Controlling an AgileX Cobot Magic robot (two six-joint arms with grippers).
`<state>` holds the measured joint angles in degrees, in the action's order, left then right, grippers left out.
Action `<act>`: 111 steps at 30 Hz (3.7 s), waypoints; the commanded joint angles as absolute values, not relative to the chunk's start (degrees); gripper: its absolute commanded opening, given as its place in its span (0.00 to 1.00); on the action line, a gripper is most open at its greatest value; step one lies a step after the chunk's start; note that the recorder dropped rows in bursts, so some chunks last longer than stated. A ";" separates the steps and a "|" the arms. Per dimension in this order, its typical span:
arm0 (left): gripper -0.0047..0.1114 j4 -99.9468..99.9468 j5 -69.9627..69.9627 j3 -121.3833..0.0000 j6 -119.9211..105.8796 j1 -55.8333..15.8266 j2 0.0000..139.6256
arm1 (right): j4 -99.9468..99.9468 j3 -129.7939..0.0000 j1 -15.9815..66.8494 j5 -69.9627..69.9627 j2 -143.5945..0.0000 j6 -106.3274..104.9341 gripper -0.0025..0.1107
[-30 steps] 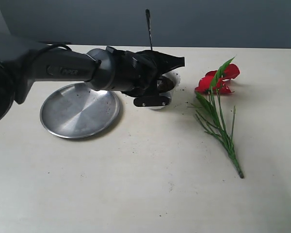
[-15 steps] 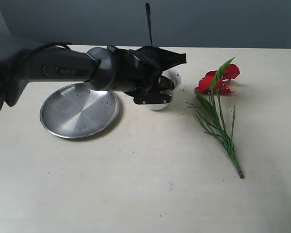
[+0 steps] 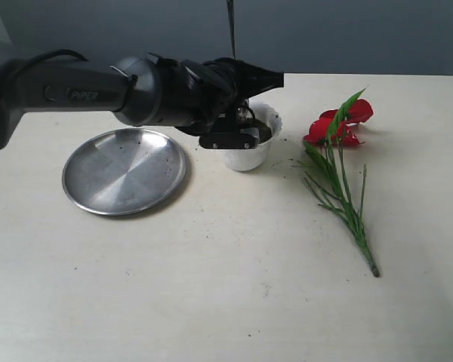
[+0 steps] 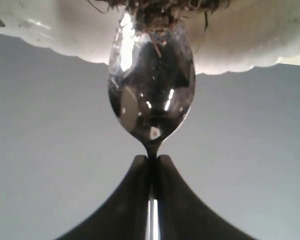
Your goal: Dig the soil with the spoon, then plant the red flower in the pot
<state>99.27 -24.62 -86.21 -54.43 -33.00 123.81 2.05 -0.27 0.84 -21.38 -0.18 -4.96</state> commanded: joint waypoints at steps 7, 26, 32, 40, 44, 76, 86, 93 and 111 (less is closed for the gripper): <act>0.04 99.95 -21.98 -86.16 -52.74 -32.61 123.75 | 2.06 0.00 0.69 -20.69 0.00 -5.02 0.02; 0.04 95.83 -20.58 -86.16 -52.85 -34.49 126.22 | 1.93 0.00 0.69 -20.69 0.00 -5.02 0.02; 0.04 93.05 -22.46 -85.39 -53.27 -36.87 126.22 | 2.05 0.00 0.69 -20.69 0.00 -5.02 0.02; 0.04 93.59 -28.59 -82.31 -55.52 -37.85 126.01 | 2.05 0.00 0.69 -20.69 0.00 -5.02 0.02; 0.04 96.04 -30.33 -82.31 -55.52 -37.85 124.95 | 2.05 0.00 0.69 -20.69 0.00 -5.02 0.02; 0.04 99.95 -22.58 -86.17 -54.11 -33.09 122.08 | 2.05 0.00 0.69 -20.69 0.00 -5.02 0.02; 0.04 97.45 -21.52 -86.17 -54.24 -33.09 125.35 | 1.93 0.00 0.69 -20.69 0.00 -5.02 0.02; 0.04 97.23 -21.23 -81.38 -54.36 -33.30 125.62 | 1.93 0.00 0.69 -20.69 0.00 -5.02 0.02; 0.04 99.68 -20.73 -81.08 -54.36 -33.29 120.06 | 2.06 0.00 0.69 -20.69 0.00 -5.02 0.02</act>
